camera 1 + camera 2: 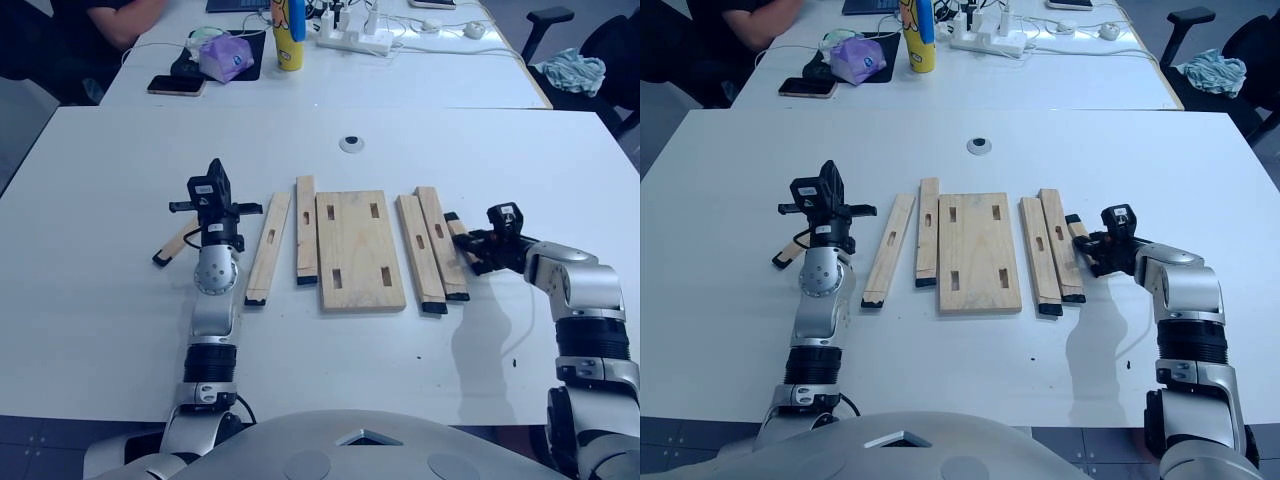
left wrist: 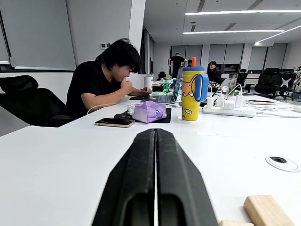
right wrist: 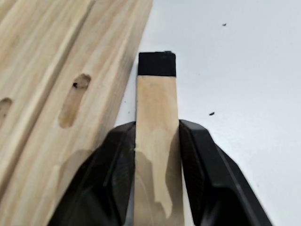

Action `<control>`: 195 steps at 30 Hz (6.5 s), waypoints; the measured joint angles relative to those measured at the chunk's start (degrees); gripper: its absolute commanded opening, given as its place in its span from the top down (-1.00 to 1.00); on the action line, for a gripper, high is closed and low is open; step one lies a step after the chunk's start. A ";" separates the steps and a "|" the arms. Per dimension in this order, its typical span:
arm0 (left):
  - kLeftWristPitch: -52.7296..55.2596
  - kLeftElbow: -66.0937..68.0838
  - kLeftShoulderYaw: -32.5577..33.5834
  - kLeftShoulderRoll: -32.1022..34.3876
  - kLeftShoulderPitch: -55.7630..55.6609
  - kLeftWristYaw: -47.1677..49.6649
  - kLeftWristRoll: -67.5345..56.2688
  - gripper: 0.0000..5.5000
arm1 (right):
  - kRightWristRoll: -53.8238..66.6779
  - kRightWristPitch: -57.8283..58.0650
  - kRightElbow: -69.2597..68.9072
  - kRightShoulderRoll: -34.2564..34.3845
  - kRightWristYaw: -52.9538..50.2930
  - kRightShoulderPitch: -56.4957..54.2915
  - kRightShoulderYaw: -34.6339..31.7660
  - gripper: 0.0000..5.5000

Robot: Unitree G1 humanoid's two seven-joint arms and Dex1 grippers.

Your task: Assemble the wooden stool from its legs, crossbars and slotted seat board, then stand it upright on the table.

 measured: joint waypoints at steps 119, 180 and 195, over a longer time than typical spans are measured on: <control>18.63 -2.08 -6.67 -2.04 -4.63 4.28 -34.38 0.84 | 6.69 -25.76 -10.59 18.34 3.95 5.13 12.96 0.26; 8.34 -8.20 -10.57 2.75 8.91 -6.69 -4.51 0.48 | -1.03 -28.53 -14.04 19.27 -4.10 8.32 13.38 0.26; 21.60 -30.41 -6.22 3.81 -1.99 -9.08 -8.68 0.58 | -1.17 -31.01 -11.75 21.08 -5.35 8.89 13.23 0.26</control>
